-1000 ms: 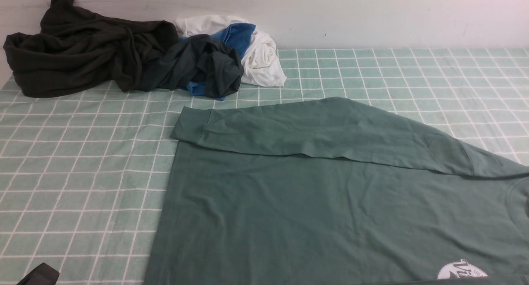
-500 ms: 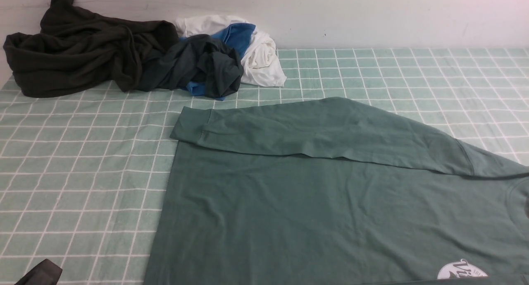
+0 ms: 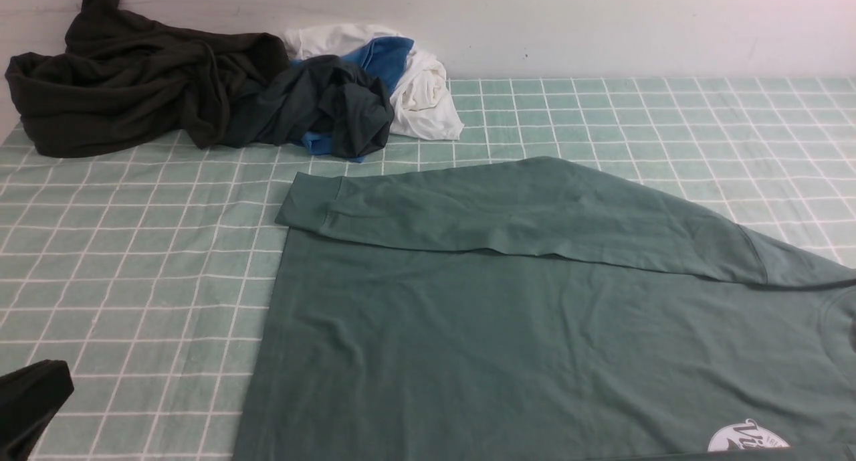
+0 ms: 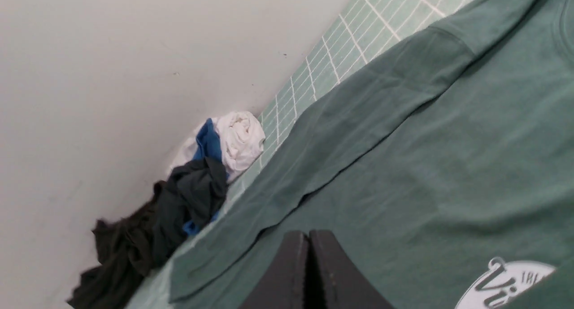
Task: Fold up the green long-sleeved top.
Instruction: Use the left arm to clamp the cuff closest to it
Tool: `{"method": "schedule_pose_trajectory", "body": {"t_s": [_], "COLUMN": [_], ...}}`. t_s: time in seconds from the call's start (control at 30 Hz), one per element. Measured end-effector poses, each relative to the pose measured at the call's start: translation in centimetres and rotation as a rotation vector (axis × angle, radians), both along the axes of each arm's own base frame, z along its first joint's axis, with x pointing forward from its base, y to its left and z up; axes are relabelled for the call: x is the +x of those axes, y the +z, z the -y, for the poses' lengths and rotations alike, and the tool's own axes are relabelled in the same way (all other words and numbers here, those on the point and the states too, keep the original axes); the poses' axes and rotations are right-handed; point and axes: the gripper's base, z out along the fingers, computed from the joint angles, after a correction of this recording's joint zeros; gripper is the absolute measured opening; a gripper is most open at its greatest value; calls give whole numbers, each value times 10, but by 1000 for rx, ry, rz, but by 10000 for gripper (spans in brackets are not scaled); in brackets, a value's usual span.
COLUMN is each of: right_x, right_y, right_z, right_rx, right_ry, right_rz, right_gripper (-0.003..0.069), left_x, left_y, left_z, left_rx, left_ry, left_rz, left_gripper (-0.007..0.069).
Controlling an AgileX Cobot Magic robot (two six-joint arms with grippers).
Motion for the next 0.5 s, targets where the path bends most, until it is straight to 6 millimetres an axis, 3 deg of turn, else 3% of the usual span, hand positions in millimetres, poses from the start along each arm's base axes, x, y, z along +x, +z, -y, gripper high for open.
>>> {"method": "schedule_pose_trajectory", "body": {"t_s": [0.03,0.13,0.3,0.37,0.4,0.5], "right_x": [0,-3,12,19,34,49], "right_y": [3,36,86,95,102,106], "right_z": [0,-1,-8,-10,-14,-21], "right_rx": [-12,-239,-638,-720,-809,-826], "right_ry": [2,43,233,313,461,658], "right_rz": [8,73,-43,-98,-204,-328], "right_gripper": [-13,-13,-13,-13,-13,-13], "left_x": [1,18,49,58,68,81], "left_y": [2,30,55,55,50,34], "left_z": [0,-5,4,13,28,50], "left_rx": [11,192,363,393,439,513], "left_ry": [-4,-60,-229,-302,-399,-523], "left_rz": [-11,-196,-392,-439,-495,-569], "left_gripper": [-3,-3,-3,-3,-3,-3]}}
